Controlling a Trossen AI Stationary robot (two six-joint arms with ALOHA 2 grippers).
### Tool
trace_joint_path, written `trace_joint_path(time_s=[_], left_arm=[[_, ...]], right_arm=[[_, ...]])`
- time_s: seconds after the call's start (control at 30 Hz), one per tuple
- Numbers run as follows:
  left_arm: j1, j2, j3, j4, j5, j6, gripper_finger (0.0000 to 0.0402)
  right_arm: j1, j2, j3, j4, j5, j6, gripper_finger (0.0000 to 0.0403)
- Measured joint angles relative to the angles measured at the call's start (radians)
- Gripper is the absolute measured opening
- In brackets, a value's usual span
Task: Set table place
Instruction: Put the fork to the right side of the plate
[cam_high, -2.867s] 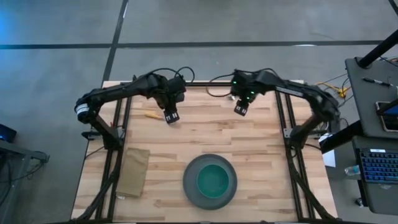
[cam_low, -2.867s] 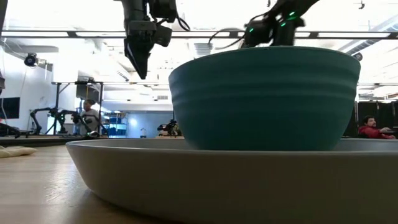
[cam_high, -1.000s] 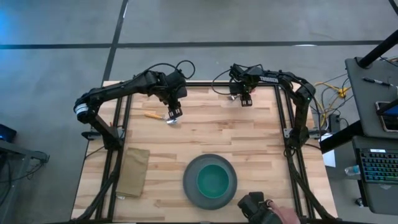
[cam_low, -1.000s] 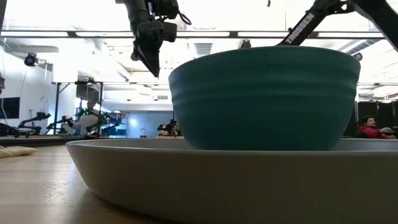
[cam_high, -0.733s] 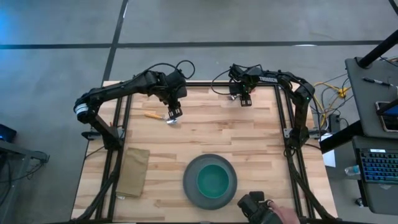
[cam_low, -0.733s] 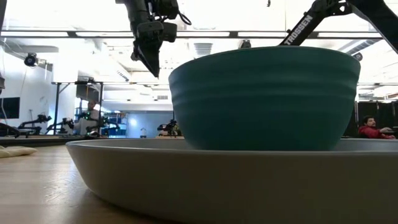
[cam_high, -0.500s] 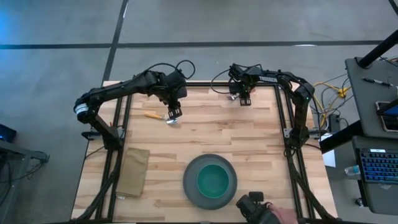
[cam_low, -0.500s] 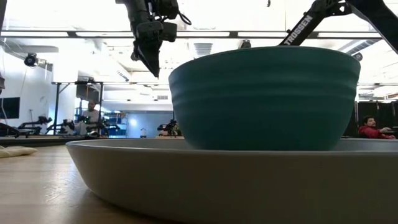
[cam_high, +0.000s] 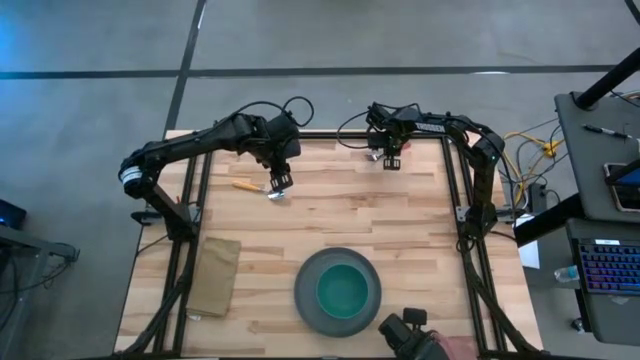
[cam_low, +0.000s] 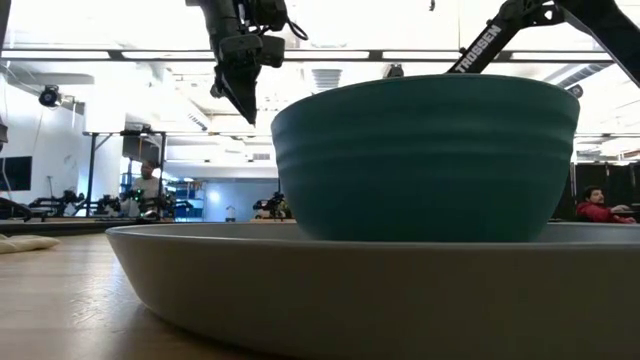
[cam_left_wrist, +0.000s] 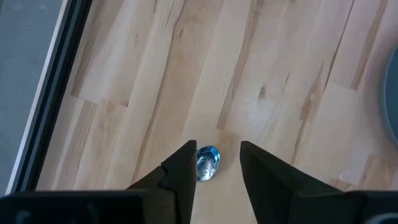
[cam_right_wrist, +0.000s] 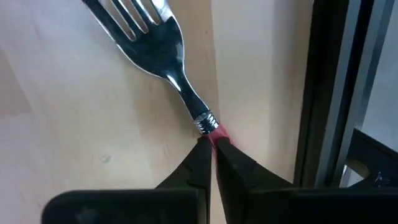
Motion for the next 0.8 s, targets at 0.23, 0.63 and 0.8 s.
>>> trace_joint_path(time_s=[0.23, 0.63, 0.8], left_arm=[[0.0, 0.0, 0.0, 0.0, 0.0, 0.0, 0.0109], [0.0, 0.0, -0.003, 0.001, 0.0, 0.001, 0.0109], [0.0, 0.0, -0.017, 0.012, 0.0, 0.001, 0.0109]], right_arm=[[0.001, -0.033, -0.005, 0.004, -0.011, -0.036, 0.0049], [0.031, -0.038, -0.006, -0.003, -0.012, -0.103, 0.014], [0.036, -0.036, -0.011, 0.034, -0.015, -0.109, 0.0136]])
